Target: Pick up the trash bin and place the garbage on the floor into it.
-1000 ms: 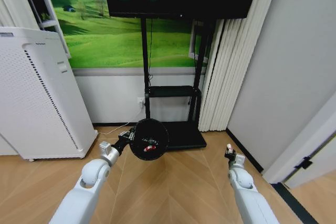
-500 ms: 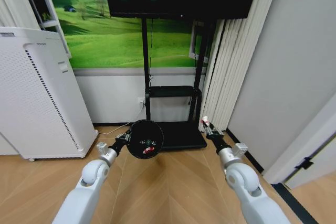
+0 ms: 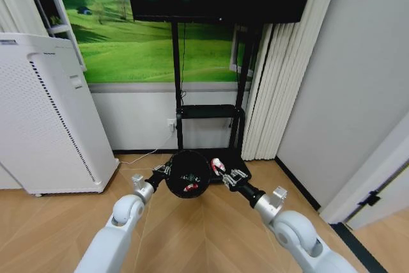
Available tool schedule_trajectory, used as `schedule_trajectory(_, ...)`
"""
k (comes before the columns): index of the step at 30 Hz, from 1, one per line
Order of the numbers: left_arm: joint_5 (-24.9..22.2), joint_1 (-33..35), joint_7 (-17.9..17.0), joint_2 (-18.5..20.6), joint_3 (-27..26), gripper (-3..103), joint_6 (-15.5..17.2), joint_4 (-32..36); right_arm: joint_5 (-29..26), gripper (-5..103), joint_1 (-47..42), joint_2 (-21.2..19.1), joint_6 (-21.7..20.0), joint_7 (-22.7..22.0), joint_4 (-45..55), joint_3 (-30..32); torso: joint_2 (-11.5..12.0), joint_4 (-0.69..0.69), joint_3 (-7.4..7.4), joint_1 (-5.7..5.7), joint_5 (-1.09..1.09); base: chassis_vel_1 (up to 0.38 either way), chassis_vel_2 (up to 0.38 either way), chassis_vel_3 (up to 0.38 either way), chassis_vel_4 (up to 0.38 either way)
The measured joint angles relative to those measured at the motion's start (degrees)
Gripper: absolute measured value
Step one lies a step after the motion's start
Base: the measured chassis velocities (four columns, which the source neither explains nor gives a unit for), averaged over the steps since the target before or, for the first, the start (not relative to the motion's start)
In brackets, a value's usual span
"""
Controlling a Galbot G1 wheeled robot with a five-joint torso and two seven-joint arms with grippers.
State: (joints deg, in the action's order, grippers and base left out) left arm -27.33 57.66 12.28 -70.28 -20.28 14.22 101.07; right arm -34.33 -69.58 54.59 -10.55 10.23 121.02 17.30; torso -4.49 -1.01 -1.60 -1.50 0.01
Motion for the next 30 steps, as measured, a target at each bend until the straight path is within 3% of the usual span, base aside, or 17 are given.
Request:
schedule_trajectory(14,1.1,1.1,-1.6,-1.7,1.6,7,0.3,1.8,5.1,25,3.9,1.0,0.8,-2.0,-4.2,-3.8,0.0,0.0,-0.01,0.0,0.0,0.0,0.0,0.0,0.0)
schedule_trajectory(18,1.4,1.2,-1.7,-2.1,1.6,7,0.3,1.9,5.2,46,3.8,1.3,0.1,-3.7,-3.4,-3.6,0.0,0.0,0.0,0.0,-0.01,0.0,0.0,0.0,0.0)
schedule_trajectory(22,1.5,1.1,-1.7,-2.4,1.6,7,0.3,1.9,5.2,52,3.8,1.2,-0.5,-3.9,-2.3,-3.9,0.0,0.0,0.0,0.0,-0.01,0.0,0.0,0.0,0.0)
schedule_trajectory(24,1.5,1.0,-1.7,-2.5,1.8,7,0.3,1.9,5.2,69,3.9,1.1,-1.0,-4.5,-1.2,-4.2,0.0,0.0,0.0,0.0,-0.01,0.0,0.0,0.0,0.0)
schedule_trajectory(27,1.5,0.9,-1.7,-2.5,1.8,7,0.3,1.9,5.2,74,3.9,1.1,-1.3,-4.6,-0.9,-4.2,0.0,0.0,0.0,0.0,-0.01,0.0,0.0,0.0,0.0)
schedule_trajectory(30,1.5,1.0,-1.7,-2.2,1.6,7,0.3,2.4,5.0,91,4.0,1.7,-1.7,-8.0,-1.5,-3.6,0.0,0.0,0.0,0.0,-0.02,0.0,0.0,0.0,0.0)
